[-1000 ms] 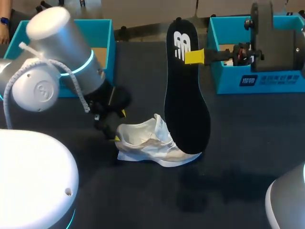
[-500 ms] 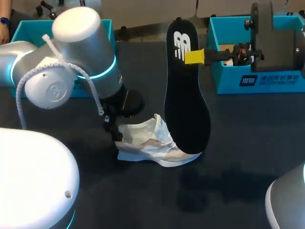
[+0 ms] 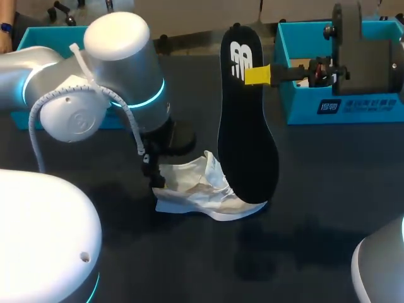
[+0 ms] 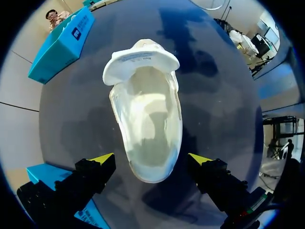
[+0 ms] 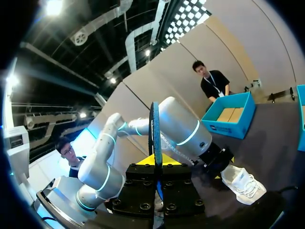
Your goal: Take the shoe out of the shoebox, open the shoe tongue, remove and reinsert the insole, then place the shoe into the shoebox
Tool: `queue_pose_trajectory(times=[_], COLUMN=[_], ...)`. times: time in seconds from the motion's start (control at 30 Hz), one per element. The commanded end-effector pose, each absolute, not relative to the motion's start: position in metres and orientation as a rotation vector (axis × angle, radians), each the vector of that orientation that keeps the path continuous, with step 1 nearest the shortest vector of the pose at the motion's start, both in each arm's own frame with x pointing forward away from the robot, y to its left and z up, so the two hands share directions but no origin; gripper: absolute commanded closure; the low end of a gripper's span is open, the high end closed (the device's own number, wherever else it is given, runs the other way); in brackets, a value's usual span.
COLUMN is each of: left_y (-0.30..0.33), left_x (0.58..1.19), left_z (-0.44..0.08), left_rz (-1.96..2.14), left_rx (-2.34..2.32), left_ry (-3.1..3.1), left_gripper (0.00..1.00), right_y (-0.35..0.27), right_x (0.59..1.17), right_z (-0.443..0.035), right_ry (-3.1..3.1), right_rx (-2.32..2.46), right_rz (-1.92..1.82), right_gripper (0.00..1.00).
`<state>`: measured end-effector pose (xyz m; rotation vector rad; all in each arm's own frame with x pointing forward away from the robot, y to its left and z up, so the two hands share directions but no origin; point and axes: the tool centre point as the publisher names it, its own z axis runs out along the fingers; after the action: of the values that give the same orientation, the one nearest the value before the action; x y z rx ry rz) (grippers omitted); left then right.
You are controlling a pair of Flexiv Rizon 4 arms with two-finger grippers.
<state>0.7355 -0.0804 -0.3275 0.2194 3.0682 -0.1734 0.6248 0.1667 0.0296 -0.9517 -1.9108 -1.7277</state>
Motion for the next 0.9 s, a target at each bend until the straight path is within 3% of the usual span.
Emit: queue_pose_trajectory(times=[0.03,0.9], left_y=[-0.085,-0.144], left_x=[0.739,0.783], left_z=[-0.33,-0.37], left_rz=[-0.187,-0.203], left_rx=[0.205,0.132], left_ry=[3.086,3.176], left_gripper=[0.0,0.0], right_y=[0.171,0.171], right_x=[0.626,0.626], right_z=[0.029,0.029], right_ry=[-1.911,-1.911], right_rx=[-0.956,-0.956], right_rz=[-1.726,-1.726], right_gripper=[1.0,1.0])
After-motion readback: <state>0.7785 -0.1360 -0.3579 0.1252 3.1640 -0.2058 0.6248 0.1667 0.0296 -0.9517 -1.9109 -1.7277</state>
